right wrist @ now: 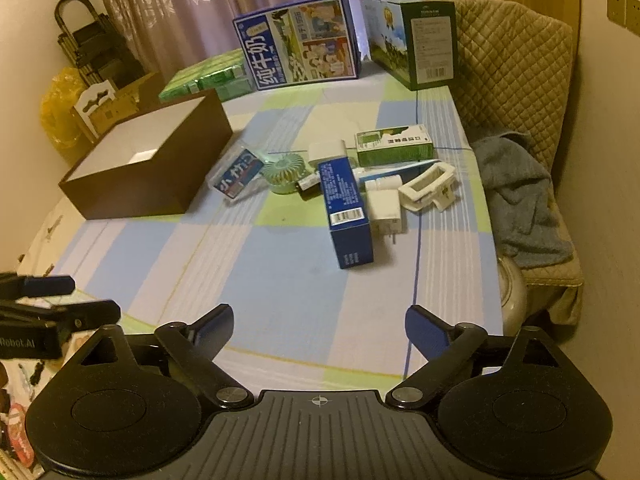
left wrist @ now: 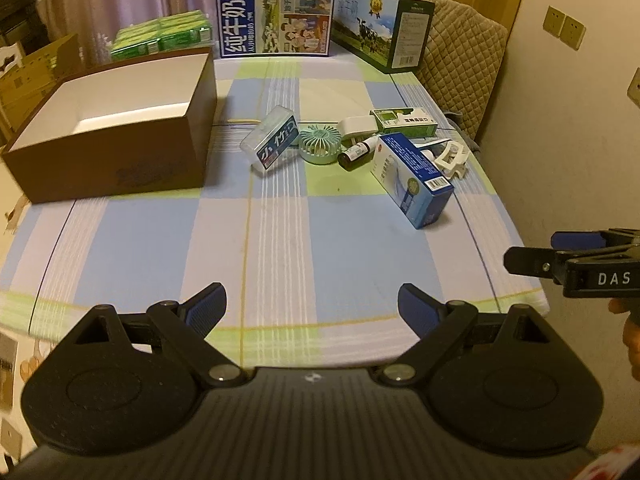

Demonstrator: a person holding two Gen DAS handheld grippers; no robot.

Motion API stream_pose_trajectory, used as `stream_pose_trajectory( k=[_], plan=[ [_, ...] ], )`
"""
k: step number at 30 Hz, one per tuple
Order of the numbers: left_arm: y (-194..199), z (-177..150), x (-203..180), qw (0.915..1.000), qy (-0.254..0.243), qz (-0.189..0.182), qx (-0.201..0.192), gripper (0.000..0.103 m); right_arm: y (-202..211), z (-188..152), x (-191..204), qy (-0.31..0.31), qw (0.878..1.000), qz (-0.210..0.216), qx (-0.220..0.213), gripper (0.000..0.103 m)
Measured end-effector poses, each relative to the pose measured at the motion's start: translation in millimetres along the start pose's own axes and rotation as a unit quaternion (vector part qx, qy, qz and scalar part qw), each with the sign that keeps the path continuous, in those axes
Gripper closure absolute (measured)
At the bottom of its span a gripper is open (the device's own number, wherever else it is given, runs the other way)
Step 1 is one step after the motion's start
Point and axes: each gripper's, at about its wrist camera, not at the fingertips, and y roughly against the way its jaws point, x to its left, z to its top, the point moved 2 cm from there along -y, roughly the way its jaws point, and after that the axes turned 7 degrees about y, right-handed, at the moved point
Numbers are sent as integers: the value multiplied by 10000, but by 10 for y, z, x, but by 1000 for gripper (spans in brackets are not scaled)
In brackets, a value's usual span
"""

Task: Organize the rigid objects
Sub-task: 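Grasp the clear plastic case with the left tool while the right tool grasps the blue medicine box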

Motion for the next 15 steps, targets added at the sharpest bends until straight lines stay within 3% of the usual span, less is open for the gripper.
stream_pose_trajectory(
  k=[10, 15],
  plan=[
    [-577, 544, 103, 9979, -576, -294, -37, 12, -416, 374, -122, 67, 9997, -144, -181, 26],
    [-864, 814, 186, 9960, -764, -451, 87, 18, -758, 633, -130, 152, 9997, -158, -90, 27]
  ],
)
